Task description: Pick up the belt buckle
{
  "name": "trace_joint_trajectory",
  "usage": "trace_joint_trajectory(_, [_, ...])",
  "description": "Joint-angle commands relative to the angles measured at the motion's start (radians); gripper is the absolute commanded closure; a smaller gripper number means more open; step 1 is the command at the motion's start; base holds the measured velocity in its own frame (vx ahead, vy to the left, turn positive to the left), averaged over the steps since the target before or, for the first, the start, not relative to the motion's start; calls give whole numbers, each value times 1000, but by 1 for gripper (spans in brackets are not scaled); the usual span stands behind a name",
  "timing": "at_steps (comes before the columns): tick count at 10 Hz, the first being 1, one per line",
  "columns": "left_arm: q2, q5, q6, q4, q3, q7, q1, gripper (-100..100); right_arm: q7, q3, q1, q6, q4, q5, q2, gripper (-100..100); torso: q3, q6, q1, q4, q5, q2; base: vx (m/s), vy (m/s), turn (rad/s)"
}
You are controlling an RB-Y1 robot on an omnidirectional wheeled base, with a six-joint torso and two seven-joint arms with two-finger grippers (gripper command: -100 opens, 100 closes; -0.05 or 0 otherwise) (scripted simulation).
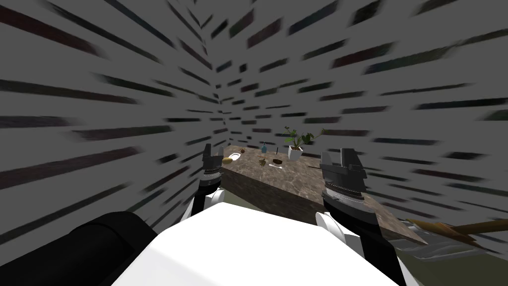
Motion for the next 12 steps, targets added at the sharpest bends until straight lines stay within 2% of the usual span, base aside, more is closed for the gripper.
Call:
trace_joint_trajectory(1, [0, 0, 0, 0, 0, 0, 0, 0, -11, -4, 11, 1, 11, 6, -29, -100, 0, 0, 0, 0, 0, 0, -26, -11, 21])
trace_joint_trajectory(6, [0, 0, 0, 0, 0, 0, 0, 0, -95, -36, 92, 8, 96, 57, -172, -100, 4, 0, -3, 2, -1, 7, -87, -25, 68])
trace_joint_trajectory(7, [0, 0, 0, 0, 0, 0, 0, 0, -95, -36, 92, 8, 96, 57, -182, -100, 4, 0, -3, 2, -1, 7, -75, -34, 37])
trace_joint_trajectory(9, [0, 0, 0, 0, 0, 0, 0, 0, -143, -55, 139, 12, 148, 88, -249, -100, 3, 0, -3, 1, -1, 5, -91, -33, 131])
trace_joint_trajectory(10, [0, 0, 0, 0, 0, 0, 0, 0, -143, -55, 139, 12, 148, 88, -261, -100, 4, 0, -3, 2, -1, 7, -75, -22, 40])
trace_joint_trajectory(12, [0, 0, 0, 0, 0, 0, 0, 0, -195, -75, 191, 17, 209, 125, -329, -100, 3, 0, -2, 1, -1, 4, -71, -16, 146])
